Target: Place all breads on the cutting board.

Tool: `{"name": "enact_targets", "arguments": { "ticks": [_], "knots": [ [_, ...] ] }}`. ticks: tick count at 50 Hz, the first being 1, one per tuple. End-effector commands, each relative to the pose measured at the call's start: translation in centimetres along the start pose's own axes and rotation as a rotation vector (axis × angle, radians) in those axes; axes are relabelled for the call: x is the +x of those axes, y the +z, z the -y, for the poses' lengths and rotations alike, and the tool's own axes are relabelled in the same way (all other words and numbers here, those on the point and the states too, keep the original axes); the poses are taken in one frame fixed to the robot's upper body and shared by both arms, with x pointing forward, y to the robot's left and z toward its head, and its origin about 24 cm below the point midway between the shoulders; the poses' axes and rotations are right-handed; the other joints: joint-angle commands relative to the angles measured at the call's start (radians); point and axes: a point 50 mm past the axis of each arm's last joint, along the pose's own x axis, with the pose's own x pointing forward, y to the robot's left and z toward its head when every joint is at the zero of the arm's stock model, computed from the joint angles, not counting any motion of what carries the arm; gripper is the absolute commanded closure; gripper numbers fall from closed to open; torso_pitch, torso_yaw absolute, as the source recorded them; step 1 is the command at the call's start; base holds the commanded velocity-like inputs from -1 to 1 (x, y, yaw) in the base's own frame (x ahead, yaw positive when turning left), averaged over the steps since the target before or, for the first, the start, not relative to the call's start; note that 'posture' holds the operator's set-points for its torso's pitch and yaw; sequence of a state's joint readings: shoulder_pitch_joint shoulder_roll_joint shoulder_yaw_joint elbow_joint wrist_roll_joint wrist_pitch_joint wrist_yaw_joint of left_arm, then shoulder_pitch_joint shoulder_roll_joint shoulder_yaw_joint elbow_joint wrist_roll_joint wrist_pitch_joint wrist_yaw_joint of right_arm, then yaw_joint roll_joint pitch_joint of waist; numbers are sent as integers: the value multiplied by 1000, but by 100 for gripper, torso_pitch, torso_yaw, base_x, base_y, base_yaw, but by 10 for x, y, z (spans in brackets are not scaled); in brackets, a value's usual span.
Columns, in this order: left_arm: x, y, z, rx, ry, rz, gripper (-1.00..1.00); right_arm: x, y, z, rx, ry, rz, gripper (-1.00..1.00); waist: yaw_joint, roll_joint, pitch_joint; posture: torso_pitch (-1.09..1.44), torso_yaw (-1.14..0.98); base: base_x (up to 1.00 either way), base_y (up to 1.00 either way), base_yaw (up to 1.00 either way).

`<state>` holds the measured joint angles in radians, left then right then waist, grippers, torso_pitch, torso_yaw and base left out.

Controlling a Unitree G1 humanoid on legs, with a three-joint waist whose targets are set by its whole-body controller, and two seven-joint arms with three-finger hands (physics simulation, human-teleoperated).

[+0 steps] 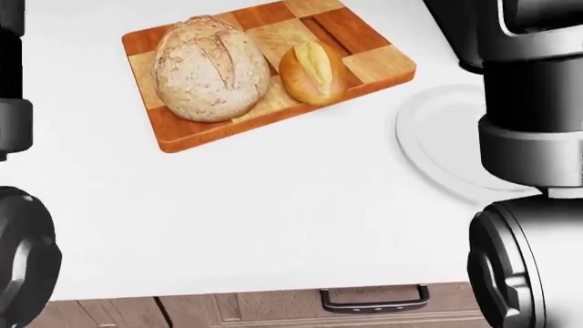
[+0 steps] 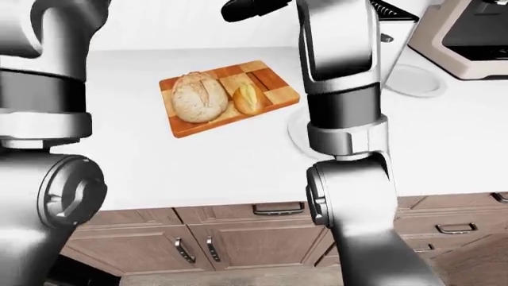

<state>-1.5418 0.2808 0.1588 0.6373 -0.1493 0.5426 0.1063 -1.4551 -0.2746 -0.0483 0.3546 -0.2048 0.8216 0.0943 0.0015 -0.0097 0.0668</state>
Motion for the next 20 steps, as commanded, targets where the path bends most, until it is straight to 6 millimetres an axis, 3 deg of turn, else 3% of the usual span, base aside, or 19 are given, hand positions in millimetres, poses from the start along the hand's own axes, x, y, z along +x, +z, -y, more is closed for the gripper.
{"name": "enact_targets", "arguments": {
  "ticks": [1, 4, 8, 20],
  "knots": [
    [-10, 20, 2, -1, -9, 82, -100, -12, 18, 7, -8, -29, 63, -100, 0, -1, -32, 0, 0, 0, 0, 0],
    [-24, 20, 1, 15, -9, 124, -100, -21, 15, 10, -30, -43, 81, -100, 0, 0, -30, 0, 0, 0, 0, 0],
    [-36, 36, -9, 6, 47, 248, -100, -29, 22, 11, -63, -55, 144, -100, -1, 1, -31, 0, 0, 0, 0, 0],
    [-54, 33, -21, 5, 91, 332, -100, -32, 30, 6, -102, -89, 249, -100, -3, 10, -29, 0, 0, 0, 0, 0]
  ]
}}
